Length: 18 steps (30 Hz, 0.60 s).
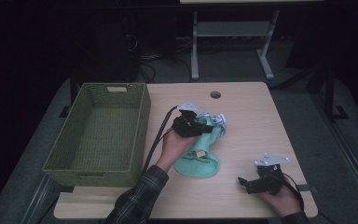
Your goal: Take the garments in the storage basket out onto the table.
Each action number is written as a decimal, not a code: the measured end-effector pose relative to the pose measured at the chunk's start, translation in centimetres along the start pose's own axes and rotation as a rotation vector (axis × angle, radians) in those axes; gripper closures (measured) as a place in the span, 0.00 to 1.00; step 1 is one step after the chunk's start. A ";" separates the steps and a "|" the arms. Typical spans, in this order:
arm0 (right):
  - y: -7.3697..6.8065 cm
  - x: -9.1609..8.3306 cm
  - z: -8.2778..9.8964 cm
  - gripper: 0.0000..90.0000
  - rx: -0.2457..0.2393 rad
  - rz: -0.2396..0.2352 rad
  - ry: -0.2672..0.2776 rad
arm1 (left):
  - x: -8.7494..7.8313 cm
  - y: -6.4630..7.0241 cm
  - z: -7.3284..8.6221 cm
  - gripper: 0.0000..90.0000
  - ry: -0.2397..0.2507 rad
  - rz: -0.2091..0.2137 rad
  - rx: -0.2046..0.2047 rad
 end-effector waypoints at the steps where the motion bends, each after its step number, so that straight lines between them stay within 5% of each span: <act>1: 0.0 0.0 0.0 0.00 0.000 0.000 0.000 | 0.0 0.0 0.0 0.94 0.000 0.000 0.000; 14: 0.0 0.0 0.0 0.00 -0.003 0.001 0.001 | 2.1 -1.8 2.8 0.94 -0.071 -0.038 -0.057; 18: 0.0 0.0 0.0 0.00 -0.002 0.001 0.002 | 2.3 -1.9 3.2 0.87 -0.084 -0.039 -0.064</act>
Point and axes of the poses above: each handheld gripper's, and its own axes: x roughly forward along the jaws, z roughly out of its underside, y roughly to its right, the point moved 1 cm from there along x, roughly forward along the jaws, and after that the axes turned 3 degrees about x, right-handed, at the moved point
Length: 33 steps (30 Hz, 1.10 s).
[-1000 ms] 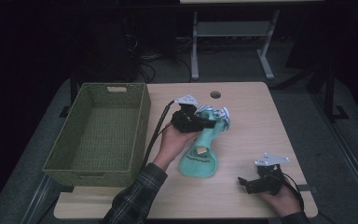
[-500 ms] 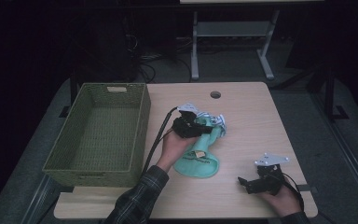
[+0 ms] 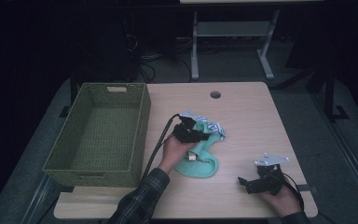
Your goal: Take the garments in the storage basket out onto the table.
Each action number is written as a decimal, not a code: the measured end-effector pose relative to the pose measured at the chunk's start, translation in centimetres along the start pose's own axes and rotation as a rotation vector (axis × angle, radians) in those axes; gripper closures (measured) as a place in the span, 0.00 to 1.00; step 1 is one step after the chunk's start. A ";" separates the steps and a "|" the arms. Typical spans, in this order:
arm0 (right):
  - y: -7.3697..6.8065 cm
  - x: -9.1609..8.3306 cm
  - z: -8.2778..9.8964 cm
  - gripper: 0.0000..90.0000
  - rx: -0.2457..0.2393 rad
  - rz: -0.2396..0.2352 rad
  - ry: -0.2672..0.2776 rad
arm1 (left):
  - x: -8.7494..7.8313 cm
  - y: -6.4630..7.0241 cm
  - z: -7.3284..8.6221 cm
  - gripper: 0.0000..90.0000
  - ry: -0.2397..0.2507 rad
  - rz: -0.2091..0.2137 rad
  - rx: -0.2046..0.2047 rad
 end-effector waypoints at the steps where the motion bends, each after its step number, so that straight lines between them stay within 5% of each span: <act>1: 0.0 0.0 0.0 0.00 0.000 0.000 0.000 | -0.1 0.1 -0.1 0.83 0.005 0.002 -0.001; 8: 0.0 0.0 0.0 0.00 -0.002 0.000 0.000 | -2.2 0.9 -0.6 0.57 0.007 -0.048 0.043; 14: 0.0 0.0 0.0 0.00 -0.001 0.001 0.000 | -4.5 1.1 0.1 0.54 0.018 -0.073 0.057; 19: 0.0 0.0 0.0 0.00 -0.002 0.000 -0.001 | -5.7 1.4 0.9 0.65 0.012 -0.086 0.073; 27: 0.0 0.0 0.0 0.00 -0.002 0.000 -0.001 | -6.6 2.8 4.0 0.99 -0.045 -0.110 0.086; 33: 0.0 0.0 0.0 0.00 -0.002 0.000 0.000 | -6.4 3.7 5.4 1.00 -0.117 -0.118 0.102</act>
Point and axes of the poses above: each handheld gripper's, and its own axes: x roughly forward along the jaws, z roughly out of its underside, y roughly to its right, the point moved 1 cm from there along x, roughly forward along the jaws, and after that the axes turned 3 degrees about x, right-handed, at the moved point
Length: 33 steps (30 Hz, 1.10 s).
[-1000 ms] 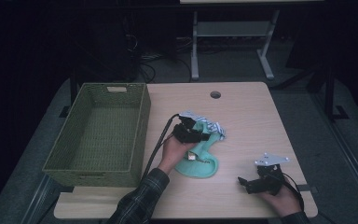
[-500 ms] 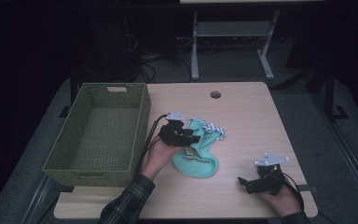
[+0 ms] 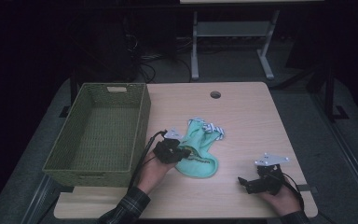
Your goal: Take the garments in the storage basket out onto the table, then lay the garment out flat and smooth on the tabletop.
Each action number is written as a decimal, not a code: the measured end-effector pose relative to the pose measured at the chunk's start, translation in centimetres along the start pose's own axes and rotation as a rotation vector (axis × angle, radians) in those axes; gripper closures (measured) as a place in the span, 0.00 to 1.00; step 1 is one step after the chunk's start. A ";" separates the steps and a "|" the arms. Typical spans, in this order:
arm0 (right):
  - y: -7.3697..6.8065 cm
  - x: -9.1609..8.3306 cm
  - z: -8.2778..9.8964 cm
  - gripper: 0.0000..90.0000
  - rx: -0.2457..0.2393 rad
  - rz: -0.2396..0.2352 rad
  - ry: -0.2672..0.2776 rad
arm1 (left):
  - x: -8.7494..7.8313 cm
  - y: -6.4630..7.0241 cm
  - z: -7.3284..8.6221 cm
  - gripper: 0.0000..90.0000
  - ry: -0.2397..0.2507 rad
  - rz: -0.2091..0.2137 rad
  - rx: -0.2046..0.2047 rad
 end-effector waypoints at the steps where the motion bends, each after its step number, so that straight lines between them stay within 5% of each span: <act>1: 0.0 0.0 0.0 0.00 -0.002 -0.001 0.000 | 0.0 0.3 0.3 0.99 -0.016 -0.010 0.017; 19: -0.1 -0.1 -0.2 0.00 -0.003 -0.007 -0.033 | 0.8 0.8 2.9 0.99 -0.121 -0.053 0.021; 22: -0.1 -0.2 -0.5 0.00 -0.037 0.010 -0.047 | 1.0 0.5 3.2 0.99 -0.129 -0.058 0.013; 28: 0.0 -0.5 -1.4 0.14 -0.041 -0.002 -0.048 | 1.0 0.4 3.3 0.99 -0.137 -0.054 0.019; 33: 0.2 -0.6 -2.4 0.26 -0.042 -0.027 -0.029 | 1.1 0.0 3.4 1.00 -0.116 -0.022 -0.022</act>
Point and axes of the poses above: each handheld gripper's, and its own axes: x roughly forward along the jaws, z roughly out of its underside, y roughly to its right, the point moved 1 cm from there along x, roughly forward along the jaws, and after that the axes turned 3 degrees about x, right-handed, at the moved point
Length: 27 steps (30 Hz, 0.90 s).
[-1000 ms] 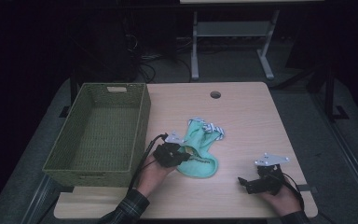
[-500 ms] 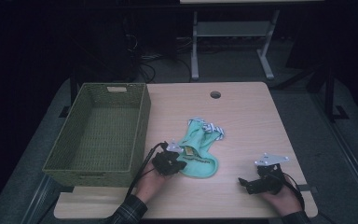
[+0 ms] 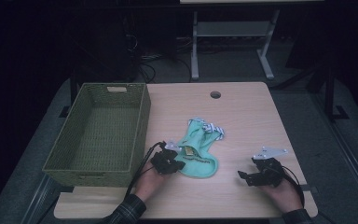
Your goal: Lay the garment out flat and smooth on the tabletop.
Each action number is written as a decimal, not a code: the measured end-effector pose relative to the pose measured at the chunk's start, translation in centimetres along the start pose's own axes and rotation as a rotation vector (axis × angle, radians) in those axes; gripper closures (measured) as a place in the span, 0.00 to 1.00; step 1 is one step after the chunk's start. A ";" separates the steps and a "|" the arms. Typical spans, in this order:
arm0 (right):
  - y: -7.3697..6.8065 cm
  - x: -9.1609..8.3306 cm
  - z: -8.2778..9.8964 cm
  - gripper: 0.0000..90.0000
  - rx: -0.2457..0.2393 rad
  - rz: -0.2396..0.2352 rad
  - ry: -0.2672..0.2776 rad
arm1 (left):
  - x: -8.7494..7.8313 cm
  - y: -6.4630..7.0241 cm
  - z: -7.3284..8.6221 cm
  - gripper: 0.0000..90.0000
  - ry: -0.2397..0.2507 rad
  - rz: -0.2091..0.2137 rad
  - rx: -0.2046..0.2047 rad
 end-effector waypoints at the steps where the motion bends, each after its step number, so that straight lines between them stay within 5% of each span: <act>1: -0.1 0.0 -0.2 0.29 0.001 -0.002 -0.007 | 0.0 0.0 0.0 1.00 0.003 0.001 0.000; 16: 0.0 0.3 -4.3 0.78 -0.004 -0.081 0.058 | 0.0 0.3 -0.4 1.00 -0.040 -0.025 0.049; 27: 0.0 2.2 -7.4 0.85 -0.027 -0.084 0.058 | 0.0 0.2 -0.4 1.00 -0.034 -0.014 0.034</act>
Point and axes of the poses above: each handheld gripper's, and its own axes: x roughly forward along the jaws, z roughly out of its underside, y roughly to its right, the point moved 1 cm from there along x, roughly forward along the jaws, and after that the axes turned 3 degrees about x, right-handed, at the moved point
